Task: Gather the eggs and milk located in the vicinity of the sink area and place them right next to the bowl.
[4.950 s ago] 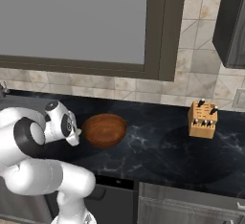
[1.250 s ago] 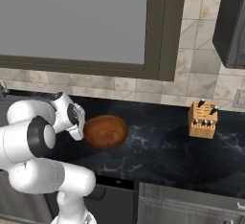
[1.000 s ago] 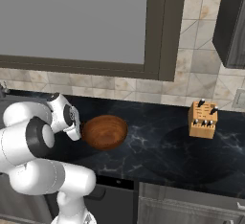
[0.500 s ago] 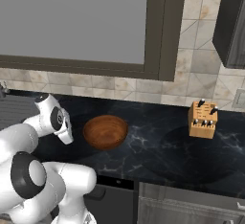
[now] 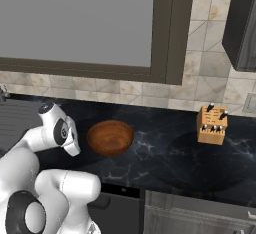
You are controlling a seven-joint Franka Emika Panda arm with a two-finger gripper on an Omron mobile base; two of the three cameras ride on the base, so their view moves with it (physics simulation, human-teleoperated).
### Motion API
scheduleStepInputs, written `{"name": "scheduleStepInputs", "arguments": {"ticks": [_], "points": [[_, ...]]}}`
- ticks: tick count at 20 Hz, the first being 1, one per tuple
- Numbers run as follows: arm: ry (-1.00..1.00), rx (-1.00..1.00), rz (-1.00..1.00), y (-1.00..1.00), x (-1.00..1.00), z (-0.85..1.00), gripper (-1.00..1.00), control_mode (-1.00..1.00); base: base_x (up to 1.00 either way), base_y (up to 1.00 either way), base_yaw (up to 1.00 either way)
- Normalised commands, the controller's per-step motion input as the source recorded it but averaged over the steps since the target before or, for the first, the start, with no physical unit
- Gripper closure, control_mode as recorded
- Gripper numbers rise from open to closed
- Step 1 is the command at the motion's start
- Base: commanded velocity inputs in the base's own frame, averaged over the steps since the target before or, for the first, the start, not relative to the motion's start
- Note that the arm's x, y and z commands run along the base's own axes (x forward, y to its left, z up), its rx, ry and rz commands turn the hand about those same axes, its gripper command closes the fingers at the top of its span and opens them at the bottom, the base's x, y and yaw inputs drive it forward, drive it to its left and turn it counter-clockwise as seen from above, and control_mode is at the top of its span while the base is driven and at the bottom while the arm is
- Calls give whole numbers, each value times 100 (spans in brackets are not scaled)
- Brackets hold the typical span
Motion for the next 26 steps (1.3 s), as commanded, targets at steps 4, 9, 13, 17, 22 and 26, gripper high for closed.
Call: {"name": "scheduleStepInputs", "arguments": {"ticks": [4, 9, 13, 17, 22, 26], "points": [[0, 0, 5, -50, -16, 51, -100, -100, 0, 0, 0], [3, 0, 7, -63, -35, 46, -100, -100, 0, 0, 0], [2, 0, 9, -62, -38, 7, -100, -100, 0, 0, 0], [0, 0, 3, -44, -4, 0, -100, -100, 0, 0, 0], [0, 3, 1, -16, 0, 5, -100, -100, 0, 0, 0], [0, 0, 0, 0, 0, 4, -100, -100, 0, 0, 0]]}}
